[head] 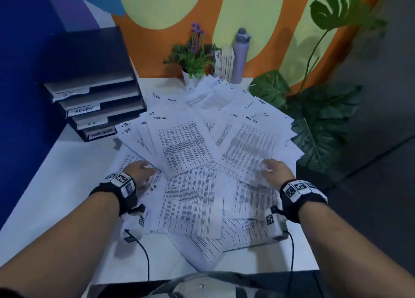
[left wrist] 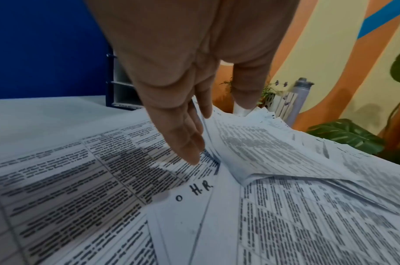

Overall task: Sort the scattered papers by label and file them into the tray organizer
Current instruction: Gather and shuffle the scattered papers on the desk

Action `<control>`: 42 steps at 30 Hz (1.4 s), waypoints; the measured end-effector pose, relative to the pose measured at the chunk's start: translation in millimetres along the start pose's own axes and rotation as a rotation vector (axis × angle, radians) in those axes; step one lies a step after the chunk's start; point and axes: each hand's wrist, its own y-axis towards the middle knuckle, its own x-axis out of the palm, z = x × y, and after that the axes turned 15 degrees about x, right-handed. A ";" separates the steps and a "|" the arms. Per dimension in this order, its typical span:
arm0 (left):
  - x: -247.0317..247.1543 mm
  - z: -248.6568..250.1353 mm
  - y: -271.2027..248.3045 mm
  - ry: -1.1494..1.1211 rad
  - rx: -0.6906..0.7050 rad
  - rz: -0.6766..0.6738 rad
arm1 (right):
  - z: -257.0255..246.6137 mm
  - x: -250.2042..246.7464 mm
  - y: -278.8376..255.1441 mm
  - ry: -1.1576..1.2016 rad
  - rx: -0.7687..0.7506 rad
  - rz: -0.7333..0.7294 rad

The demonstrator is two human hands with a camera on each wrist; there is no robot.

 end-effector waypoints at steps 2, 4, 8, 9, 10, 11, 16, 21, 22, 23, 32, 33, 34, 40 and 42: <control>-4.2 -1.7 9.0 -0.040 -0.037 0.009 | -3.5 4.8 8.7 0.029 0.104 0.034; -3.7 -6.4 17.1 -0.122 -0.075 0.015 | -1.1 11.5 12.1 0.054 0.204 0.050; -1.6 -18.3 32.1 -0.172 -0.169 0.054 | 2.3 22.4 20.6 0.188 0.363 0.121; -1.1 -20.4 35.3 -0.178 -0.180 0.061 | 3.7 25.1 25.5 0.227 0.382 0.125; 0.3 -22.1 38.3 -0.191 -0.189 0.069 | 4.2 27.5 29.7 0.262 0.407 0.114; 1.7 -20.9 39.2 -0.217 -0.195 0.075 | 2.9 28.7 32.7 0.310 0.429 0.096; 12.7 -19.8 57.5 -0.367 -0.144 0.125 | -13.9 27.7 49.8 0.434 0.528 0.008; 28.2 -11.9 67.5 -0.466 -0.164 0.286 | -24.5 32.1 58.4 0.294 0.448 -0.004; 29.8 -12.1 70.6 -0.390 -0.162 0.296 | -25.9 34.3 57.6 0.287 0.420 -0.010; 30.9 -11.5 73.1 -0.268 -0.176 0.268 | -26.3 37.2 57.5 0.298 0.391 -0.017; 14.1 -35.6 55.3 0.193 0.000 0.118 | -38.3 39.1 46.4 0.456 0.368 -0.076; 9.3 -41.9 50.4 0.203 0.021 0.115 | -41.5 39.8 46.9 0.464 0.388 -0.070; 4.8 -47.4 46.0 0.206 0.049 0.134 | -44.7 40.3 47.4 0.450 0.403 -0.063; -18.7 -58.1 25.7 0.103 0.043 0.423 | -56.3 40.7 32.5 0.443 0.170 0.142; -26.0 -62.6 22.6 0.079 0.038 0.423 | -56.1 38.0 23.7 0.442 0.068 0.230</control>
